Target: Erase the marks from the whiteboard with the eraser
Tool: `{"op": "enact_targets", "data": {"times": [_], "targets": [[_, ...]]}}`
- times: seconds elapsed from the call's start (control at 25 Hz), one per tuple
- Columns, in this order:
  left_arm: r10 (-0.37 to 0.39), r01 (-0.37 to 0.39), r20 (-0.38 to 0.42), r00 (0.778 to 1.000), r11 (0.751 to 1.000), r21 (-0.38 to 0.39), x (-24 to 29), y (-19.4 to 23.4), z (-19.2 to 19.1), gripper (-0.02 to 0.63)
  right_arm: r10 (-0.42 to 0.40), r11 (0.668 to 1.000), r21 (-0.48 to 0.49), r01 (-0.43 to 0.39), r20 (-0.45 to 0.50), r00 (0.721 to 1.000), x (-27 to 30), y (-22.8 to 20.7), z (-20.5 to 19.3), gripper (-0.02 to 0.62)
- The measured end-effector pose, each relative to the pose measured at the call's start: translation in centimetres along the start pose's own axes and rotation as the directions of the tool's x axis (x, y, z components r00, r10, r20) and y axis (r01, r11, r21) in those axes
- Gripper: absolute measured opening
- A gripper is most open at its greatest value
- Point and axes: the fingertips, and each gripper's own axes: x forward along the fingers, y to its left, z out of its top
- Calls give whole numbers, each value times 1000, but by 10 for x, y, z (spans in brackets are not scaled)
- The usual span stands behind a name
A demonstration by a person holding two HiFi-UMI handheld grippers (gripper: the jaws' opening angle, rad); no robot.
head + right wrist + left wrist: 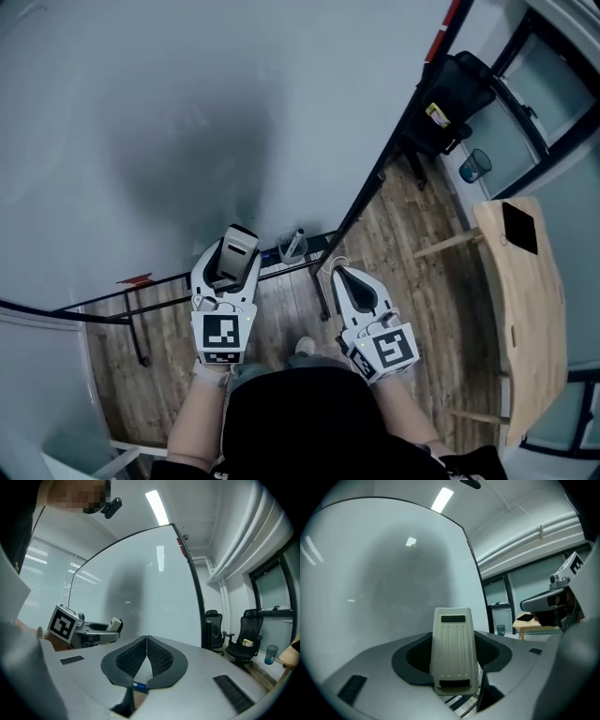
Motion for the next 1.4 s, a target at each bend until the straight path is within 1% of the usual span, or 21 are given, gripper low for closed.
{"op": "enact_targets", "data": {"times": [0.08,0.16,0.28,0.4,0.52,0.64,0.8,1.0,1.16,1.4], "targets": [[8,-9,-22,1000,998,-56,-21,19,-15,264,49,999,-2,-49,-13,999,16,23,-2,29],[24,-29,-52,998,995,-96,-41,36,-30,264,94,996,-1,-94,-27,995,30,43,-4,29],[88,-99,-79,993,984,-145,-70,67,-45,262,161,987,2,-161,-43,986,51,74,-6,29],[140,-158,-108,984,969,-191,-101,91,-66,262,239,971,-5,-240,-60,969,72,108,-8,29],[188,-212,-122,975,951,-223,-128,111,-79,262,310,950,-14,-312,-77,948,89,138,-8,29],[225,-250,-129,966,939,-235,-147,126,-88,261,360,931,-21,-363,-88,929,103,160,-11,29],[251,-275,-129,959,933,-232,-167,139,-94,261,401,914,-25,-404,-95,911,115,183,-11,29],[267,-291,-129,955,928,-234,-180,150,-95,261,431,900,-22,-436,-106,896,126,201,-12,29],[252,-275,-122,960,932,-236,-182,152,-94,261,445,893,-17,-450,-121,887,127,210,-15,29],[225,-244,-110,968,943,-224,-171,155,-94,262,445,893,1,-449,-141,884,131,214,-23,28]]}}
